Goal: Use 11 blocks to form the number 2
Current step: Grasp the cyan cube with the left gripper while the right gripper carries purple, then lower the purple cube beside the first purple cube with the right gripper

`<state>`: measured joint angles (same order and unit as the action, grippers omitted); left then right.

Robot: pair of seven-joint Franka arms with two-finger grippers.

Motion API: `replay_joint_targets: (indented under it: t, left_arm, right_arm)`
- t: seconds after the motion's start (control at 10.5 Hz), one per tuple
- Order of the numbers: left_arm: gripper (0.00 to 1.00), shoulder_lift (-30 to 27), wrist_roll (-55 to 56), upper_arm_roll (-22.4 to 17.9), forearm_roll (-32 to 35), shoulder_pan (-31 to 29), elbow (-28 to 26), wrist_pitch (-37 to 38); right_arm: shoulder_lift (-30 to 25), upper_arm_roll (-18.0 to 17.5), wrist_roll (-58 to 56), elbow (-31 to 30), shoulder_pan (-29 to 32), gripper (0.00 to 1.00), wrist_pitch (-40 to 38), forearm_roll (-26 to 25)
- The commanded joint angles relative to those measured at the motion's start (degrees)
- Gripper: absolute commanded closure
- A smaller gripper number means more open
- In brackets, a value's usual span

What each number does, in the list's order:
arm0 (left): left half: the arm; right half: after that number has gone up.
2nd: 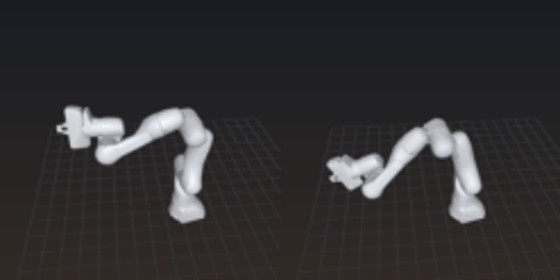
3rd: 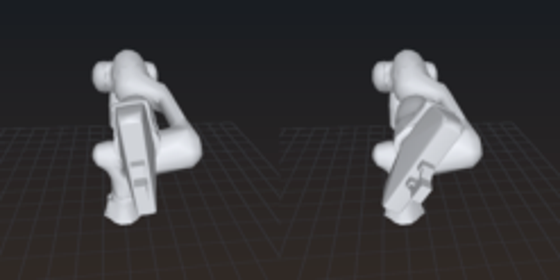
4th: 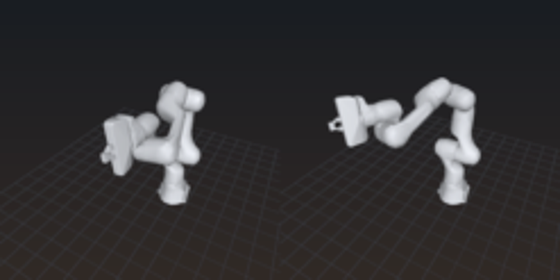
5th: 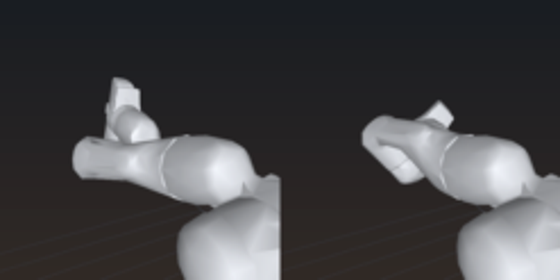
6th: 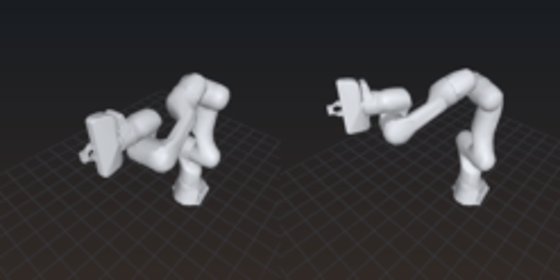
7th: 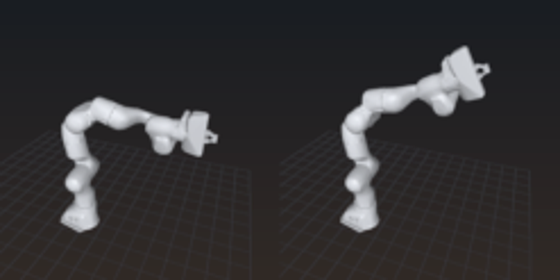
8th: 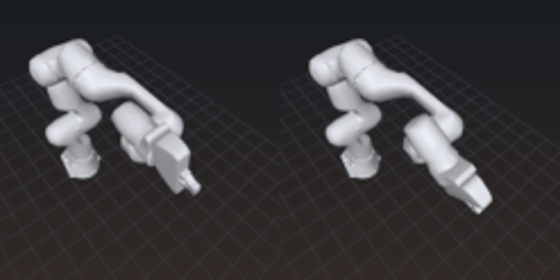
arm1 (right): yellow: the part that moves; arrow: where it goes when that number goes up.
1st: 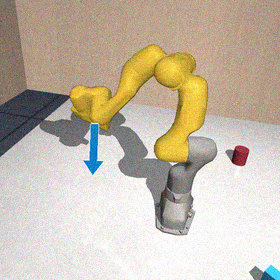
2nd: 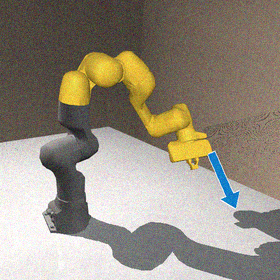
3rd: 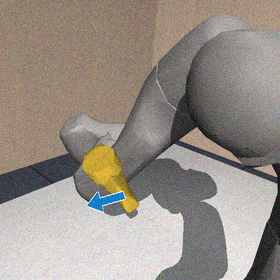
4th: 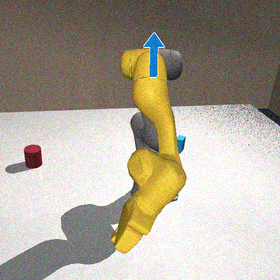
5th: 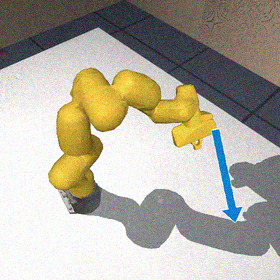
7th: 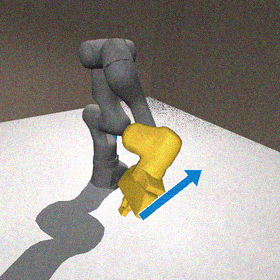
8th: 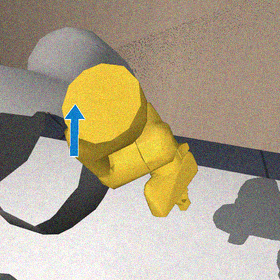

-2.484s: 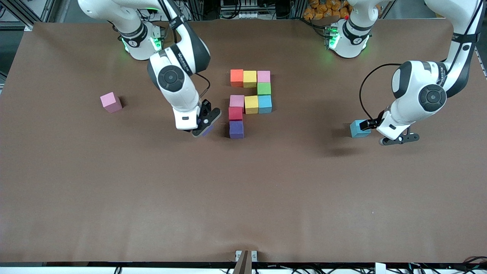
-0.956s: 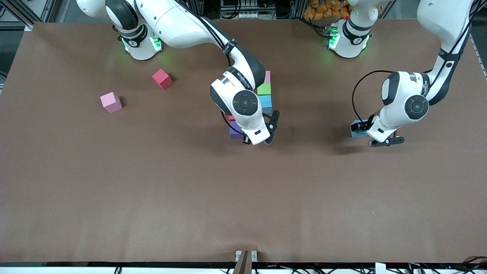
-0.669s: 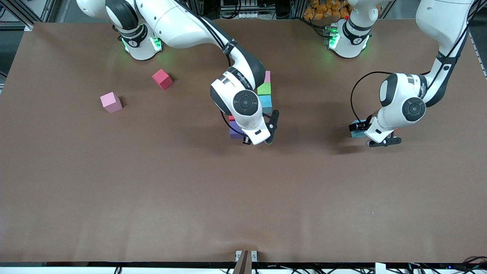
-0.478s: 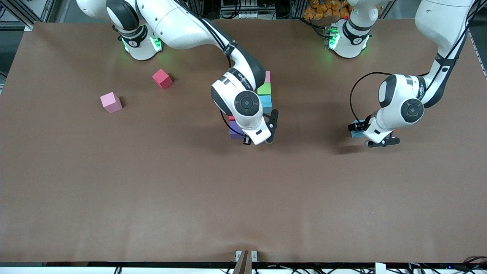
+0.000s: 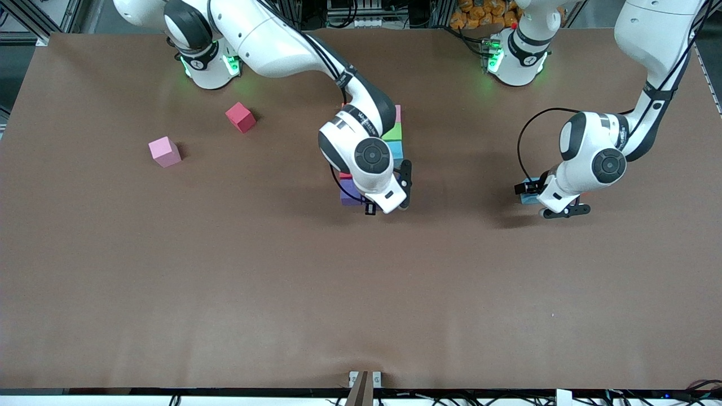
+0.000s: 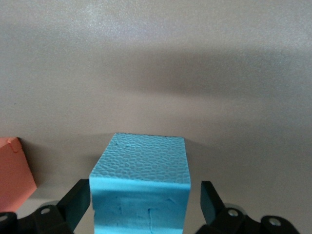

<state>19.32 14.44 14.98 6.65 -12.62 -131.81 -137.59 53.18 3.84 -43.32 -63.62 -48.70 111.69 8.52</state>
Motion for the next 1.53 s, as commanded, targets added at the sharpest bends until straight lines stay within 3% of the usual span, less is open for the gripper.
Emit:
replay_joint_targets:
  t: [0.0, 0.76, 1.43]
  left_arm:
    - [0.0, 0.4, -1.6, 0.1, -0.8, 0.1, 0.7, -0.5]
    - [0.0, -0.3, -1.5, 0.1, -0.8, -0.1, 0.7, 0.0]
    - [0.17, -0.3, -1.3, 0.2, -0.8, 0.0, 1.6, 1.0]
  right_arm:
    - [1.1, -0.4, -0.6, 1.5, -0.4, 1.0, -0.2, -2.0]
    - [0.9, -0.4, -0.6, -2.6, -1.7, 1.0, 0.7, -4.6]
    - [0.4, -0.4, -1.8, -4.4, -1.2, 1.0, 0.9, -6.1]
